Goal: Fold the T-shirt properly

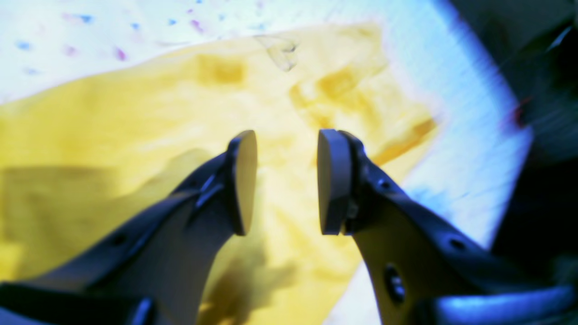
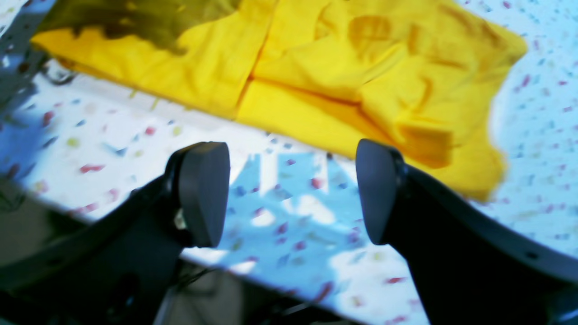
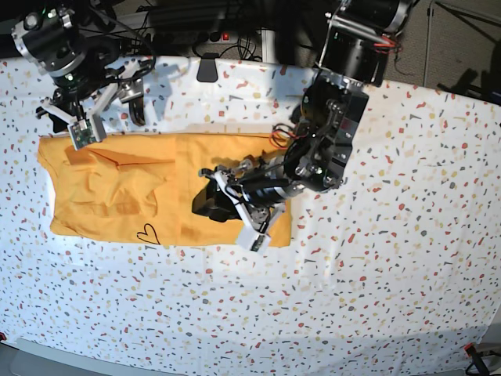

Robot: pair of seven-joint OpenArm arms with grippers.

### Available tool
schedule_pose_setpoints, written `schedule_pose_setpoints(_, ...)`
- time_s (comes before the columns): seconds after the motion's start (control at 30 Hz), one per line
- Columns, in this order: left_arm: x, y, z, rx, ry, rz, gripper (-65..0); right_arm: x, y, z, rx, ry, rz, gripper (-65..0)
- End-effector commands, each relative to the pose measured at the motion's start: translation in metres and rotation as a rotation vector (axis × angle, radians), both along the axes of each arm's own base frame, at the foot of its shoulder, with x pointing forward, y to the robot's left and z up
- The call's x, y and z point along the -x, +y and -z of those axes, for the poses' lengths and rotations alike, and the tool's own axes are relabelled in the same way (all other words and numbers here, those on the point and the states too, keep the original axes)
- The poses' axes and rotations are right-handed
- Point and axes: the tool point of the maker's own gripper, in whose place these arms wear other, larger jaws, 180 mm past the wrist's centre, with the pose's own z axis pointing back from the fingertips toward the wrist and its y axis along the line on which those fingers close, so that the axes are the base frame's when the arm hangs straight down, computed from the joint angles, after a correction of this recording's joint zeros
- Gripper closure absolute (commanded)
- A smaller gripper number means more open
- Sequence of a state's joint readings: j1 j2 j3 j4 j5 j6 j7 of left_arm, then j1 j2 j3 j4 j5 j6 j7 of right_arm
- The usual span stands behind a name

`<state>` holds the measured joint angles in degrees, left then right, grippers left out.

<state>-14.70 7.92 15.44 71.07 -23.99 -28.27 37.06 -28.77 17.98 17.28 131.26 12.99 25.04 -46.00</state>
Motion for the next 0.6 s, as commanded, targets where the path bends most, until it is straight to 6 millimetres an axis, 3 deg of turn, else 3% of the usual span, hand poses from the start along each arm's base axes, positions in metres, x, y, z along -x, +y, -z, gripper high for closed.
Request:
schedule_pose_setpoints(0.0,-0.013,-0.004,-0.022,0.016,-0.065,0.001,-22.2,-0.013,-0.011,-0.019,0.028,-0.084,0.054,-42.8)
schedule_pose_setpoints(0.1,-0.022,0.003,-0.018,-0.101,-0.094,0.026,-22.2,-0.032,-0.029,-0.035,0.075,-0.146,0.13,-42.8)
schedule_pose_setpoints(0.2,-0.037,0.01,-0.025,-0.173,-0.157,0.02,-22.2,-0.05,-0.051,-0.037,0.081,-0.146,0.2,-42.8)
schedule_pose_setpoints(0.37,-0.06,0.035,-0.033,-0.243,-0.205,-0.012,-22.2,-0.082,-0.114,-0.025,0.055,-0.133,0.378,-42.8)
schedule_pose_setpoints(0.47,-0.059,0.049,-0.023,-0.276,-0.187,-0.023,-22.2,-0.096,-0.156,-0.012,0.015,-0.099,0.466,-42.8)
schedule_pose_setpoints(0.57,-0.046,0.058,-0.001,-0.316,-0.13,-0.012,-22.2,-0.112,-0.178,-0.001,-0.12,-0.066,0.471,-42.8)
